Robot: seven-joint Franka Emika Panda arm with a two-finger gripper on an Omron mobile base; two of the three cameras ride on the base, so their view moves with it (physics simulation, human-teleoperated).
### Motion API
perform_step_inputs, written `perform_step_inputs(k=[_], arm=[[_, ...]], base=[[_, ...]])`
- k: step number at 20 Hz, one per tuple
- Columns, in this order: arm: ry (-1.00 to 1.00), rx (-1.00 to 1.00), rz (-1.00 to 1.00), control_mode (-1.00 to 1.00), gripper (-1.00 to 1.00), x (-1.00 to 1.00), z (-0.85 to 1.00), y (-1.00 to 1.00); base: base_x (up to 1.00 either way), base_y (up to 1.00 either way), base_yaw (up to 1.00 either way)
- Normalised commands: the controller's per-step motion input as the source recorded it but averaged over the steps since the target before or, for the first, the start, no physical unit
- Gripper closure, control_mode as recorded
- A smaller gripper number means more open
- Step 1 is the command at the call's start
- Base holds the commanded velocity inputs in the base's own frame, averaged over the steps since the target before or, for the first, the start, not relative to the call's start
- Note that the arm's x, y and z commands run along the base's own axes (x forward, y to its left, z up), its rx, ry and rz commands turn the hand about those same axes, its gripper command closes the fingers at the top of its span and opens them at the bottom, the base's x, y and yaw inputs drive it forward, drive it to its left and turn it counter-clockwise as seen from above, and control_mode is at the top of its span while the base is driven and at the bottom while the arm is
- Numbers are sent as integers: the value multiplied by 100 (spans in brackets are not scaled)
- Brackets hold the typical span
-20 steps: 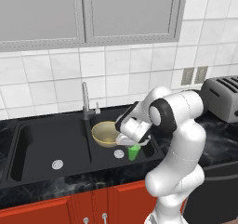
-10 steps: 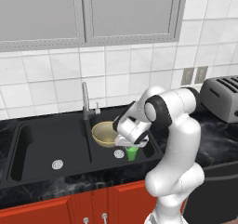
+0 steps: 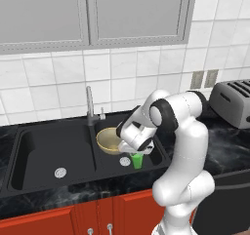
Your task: Remove the mango and tomato from the sink. Then move the bowl and cup from the counter to the sink for washing.
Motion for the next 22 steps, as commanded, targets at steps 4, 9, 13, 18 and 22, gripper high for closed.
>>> perform_step_inputs(k=[4,9,13,18,22], arm=[[0,0,-6,-100,100,0,-13,-11],[0,0,-5,-100,-100,-4,-7,-13],[0,0,-6,-100,-100,-9,2,-5],[0,0,-6,-100,-100,-19,18,0],[0,0,-7,-100,-100,-14,38,5]], base=[[0,0,0],[0,0,0],[0,0,0],[0,0,0],[0,0,0]])
